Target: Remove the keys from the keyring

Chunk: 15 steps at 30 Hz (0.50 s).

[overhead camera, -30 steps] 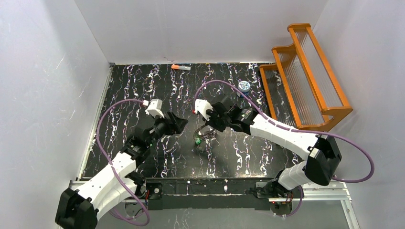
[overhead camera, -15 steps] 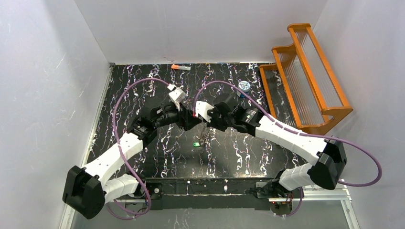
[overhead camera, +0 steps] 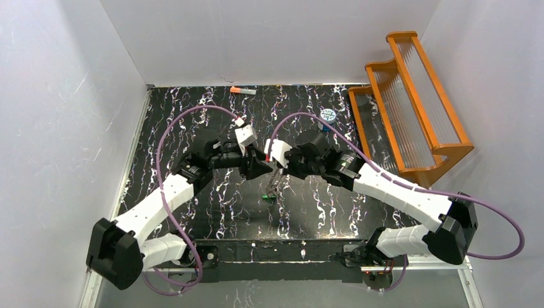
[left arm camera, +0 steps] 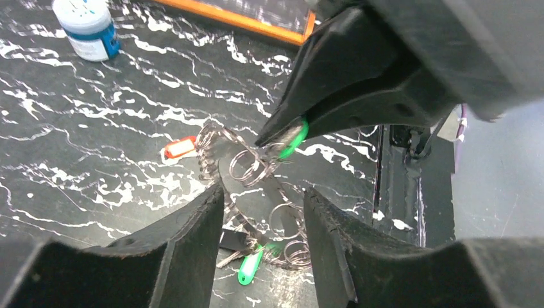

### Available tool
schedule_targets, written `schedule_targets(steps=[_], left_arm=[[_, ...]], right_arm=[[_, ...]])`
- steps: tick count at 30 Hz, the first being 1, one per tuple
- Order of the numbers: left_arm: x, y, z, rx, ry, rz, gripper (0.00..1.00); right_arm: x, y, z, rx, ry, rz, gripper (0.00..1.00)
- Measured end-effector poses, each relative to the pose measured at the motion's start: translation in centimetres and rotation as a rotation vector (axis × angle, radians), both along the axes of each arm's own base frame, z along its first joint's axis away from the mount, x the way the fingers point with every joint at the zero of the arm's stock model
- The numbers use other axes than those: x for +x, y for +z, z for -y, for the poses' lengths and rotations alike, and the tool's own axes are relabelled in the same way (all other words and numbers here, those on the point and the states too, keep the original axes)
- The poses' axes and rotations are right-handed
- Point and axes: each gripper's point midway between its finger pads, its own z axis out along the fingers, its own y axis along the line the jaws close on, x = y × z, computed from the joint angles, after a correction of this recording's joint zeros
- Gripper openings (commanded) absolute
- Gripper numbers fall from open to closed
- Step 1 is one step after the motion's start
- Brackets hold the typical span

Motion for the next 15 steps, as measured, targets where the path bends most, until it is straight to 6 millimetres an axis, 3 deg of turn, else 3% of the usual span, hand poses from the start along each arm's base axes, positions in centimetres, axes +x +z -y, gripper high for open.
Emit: schedule_targets(steps=[3,7,15], left_arm=[[0.4,-1.5,0.4,0.021,-0.007,-0.046,0.46],[0.9,-2.7,0.7,0.034,-0.003,-0.08,0.46],[2.0,-3.0,0.9,0.026,0.039,-0.095,0.46]], right_arm=[[-0.6,-0.7,0.1,-0.002,0.016,-0.015,0.01],[-1.1,-0.2,-0.3,0.023,0.041,-0.016,0.01],[-2.1,0.8,-1.1,0.07,0.091,-0.018,0.01]])
